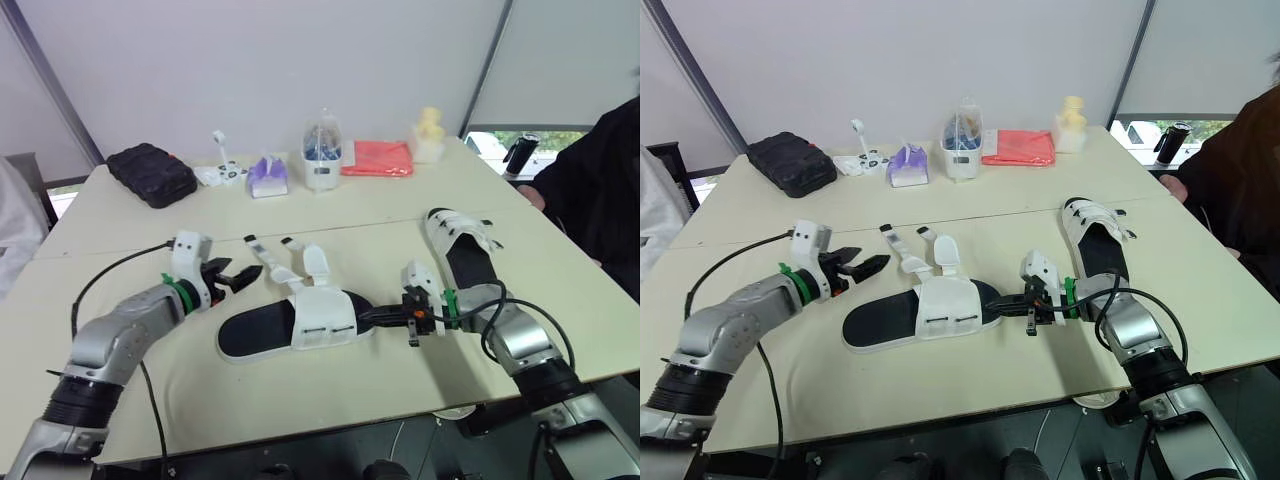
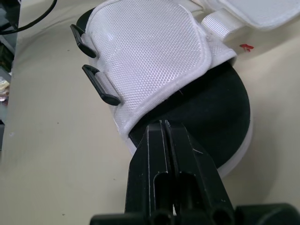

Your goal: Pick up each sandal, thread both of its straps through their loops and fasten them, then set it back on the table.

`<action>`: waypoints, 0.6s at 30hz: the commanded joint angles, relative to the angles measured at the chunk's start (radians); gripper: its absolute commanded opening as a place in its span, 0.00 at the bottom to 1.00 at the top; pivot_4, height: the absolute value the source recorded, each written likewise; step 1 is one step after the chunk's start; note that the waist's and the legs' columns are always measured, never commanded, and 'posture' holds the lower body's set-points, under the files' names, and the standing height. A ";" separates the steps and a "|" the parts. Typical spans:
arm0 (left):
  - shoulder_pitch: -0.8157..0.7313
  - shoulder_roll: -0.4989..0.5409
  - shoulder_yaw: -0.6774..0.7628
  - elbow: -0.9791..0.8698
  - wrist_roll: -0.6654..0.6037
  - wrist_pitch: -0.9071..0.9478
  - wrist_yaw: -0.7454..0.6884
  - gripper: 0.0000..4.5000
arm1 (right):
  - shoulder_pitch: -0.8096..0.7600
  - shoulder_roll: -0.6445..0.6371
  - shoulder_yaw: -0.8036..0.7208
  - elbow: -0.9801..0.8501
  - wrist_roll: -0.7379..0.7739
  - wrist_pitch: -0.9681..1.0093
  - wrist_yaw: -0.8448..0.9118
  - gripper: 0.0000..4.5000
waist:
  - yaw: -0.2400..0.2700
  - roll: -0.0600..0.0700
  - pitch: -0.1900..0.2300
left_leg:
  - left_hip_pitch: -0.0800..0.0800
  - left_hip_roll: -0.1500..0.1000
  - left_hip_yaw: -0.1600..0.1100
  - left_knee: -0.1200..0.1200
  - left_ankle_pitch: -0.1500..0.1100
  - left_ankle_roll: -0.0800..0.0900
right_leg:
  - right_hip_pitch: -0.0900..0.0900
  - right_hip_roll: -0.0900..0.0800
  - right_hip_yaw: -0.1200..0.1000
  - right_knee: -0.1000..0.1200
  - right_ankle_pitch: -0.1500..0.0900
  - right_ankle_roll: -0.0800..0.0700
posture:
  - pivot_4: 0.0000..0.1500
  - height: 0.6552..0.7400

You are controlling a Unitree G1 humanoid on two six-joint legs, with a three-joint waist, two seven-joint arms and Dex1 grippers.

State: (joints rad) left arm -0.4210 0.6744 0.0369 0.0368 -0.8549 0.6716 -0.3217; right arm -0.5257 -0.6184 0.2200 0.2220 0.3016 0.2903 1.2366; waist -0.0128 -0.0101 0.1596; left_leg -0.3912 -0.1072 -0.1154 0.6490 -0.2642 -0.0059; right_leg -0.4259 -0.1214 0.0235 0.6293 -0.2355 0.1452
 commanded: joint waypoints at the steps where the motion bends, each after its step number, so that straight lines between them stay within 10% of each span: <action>1: -0.032 -0.038 0.069 0.038 -0.003 0.068 0.003 0.99 | -0.018 0.016 0.017 -0.002 -0.038 -0.033 0.008 0.00 | 0.002 0.000 0.000 | 0.000 0.000 0.000 0.000 0.000 0.000 | 0.000 0.000 0.000 0.000 0.000 0.000 | 1.00 1.00; 18: -0.385 -0.341 0.186 0.644 0.134 0.050 -0.013 0.99 | -0.040 0.107 0.048 0.099 -0.116 -0.088 0.014 0.00 | -0.002 -0.004 -0.002 | 0.000 0.000 0.000 0.001 0.004 -0.006 | 0.001 0.001 -0.001 0.000 0.001 -0.001 | 1.00 1.00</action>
State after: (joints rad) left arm -0.7704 0.3300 0.2027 0.6112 -0.7673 0.7818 -0.3248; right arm -0.5658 -0.5275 0.2469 0.3195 0.2009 0.2009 1.2522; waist -0.0149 -0.0141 0.1571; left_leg -0.3905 -0.1070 -0.1152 0.6495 -0.2606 -0.0122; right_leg -0.4251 -0.1209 0.0230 0.6291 -0.2347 0.1440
